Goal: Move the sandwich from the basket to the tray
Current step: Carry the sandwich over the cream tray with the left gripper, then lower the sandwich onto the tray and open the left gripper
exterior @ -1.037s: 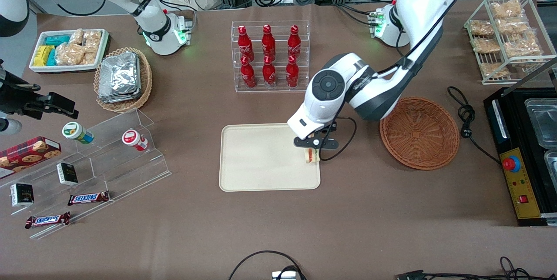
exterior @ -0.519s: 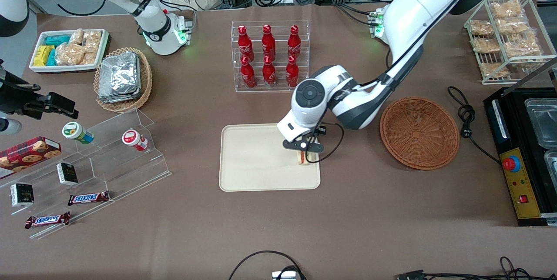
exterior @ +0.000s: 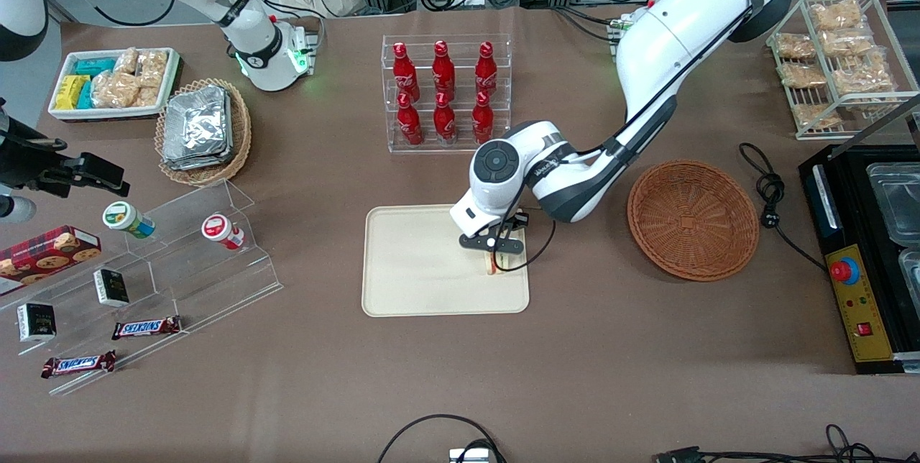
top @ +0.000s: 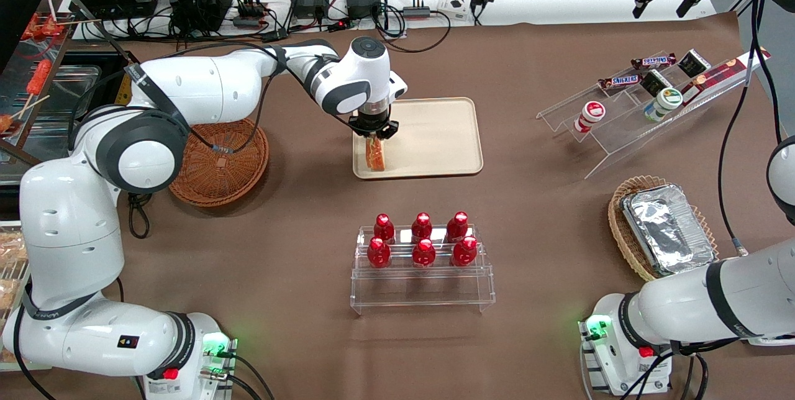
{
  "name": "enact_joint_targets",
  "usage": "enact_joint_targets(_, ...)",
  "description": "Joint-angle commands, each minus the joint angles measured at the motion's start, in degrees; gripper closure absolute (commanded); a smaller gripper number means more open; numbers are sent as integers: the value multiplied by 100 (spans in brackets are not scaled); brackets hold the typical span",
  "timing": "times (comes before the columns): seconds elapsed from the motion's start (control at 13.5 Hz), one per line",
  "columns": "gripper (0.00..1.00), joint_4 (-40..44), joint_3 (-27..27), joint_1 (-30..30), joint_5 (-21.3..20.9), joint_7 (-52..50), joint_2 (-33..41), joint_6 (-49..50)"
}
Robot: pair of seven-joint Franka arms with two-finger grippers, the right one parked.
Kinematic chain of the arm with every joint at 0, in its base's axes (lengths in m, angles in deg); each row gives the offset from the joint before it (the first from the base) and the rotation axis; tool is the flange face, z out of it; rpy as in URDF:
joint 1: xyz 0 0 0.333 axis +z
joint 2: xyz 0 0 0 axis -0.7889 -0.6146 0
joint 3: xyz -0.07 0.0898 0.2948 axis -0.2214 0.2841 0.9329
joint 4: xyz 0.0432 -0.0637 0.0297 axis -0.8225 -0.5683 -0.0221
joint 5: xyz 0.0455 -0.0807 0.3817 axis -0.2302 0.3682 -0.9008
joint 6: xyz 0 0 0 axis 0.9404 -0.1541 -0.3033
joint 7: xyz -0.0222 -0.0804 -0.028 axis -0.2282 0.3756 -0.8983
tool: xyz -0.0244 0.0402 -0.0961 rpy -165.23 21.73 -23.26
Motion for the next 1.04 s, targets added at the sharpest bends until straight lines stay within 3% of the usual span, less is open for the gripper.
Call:
enact_joint_targets(0.0, 73, 195, 31, -103, -120, -150, -100, 20)
enact_joint_targets(0.37, 61, 203, 39, -138, -129, -150, -161, 20)
enact_joint_targets(0.44, 51, 203, 83, -138, -120, -150, -170, 20)
enact_joint_targets(0.52, 18, 203, 109, -138, -120, -150, -179, 20)
enact_joint_targets(0.59, 0, 203, 110, -138, -120, -150, -196, 20)
enact_joint_targets(0.96, 0, 317, 110, -103, -68, -150, -162, 38)
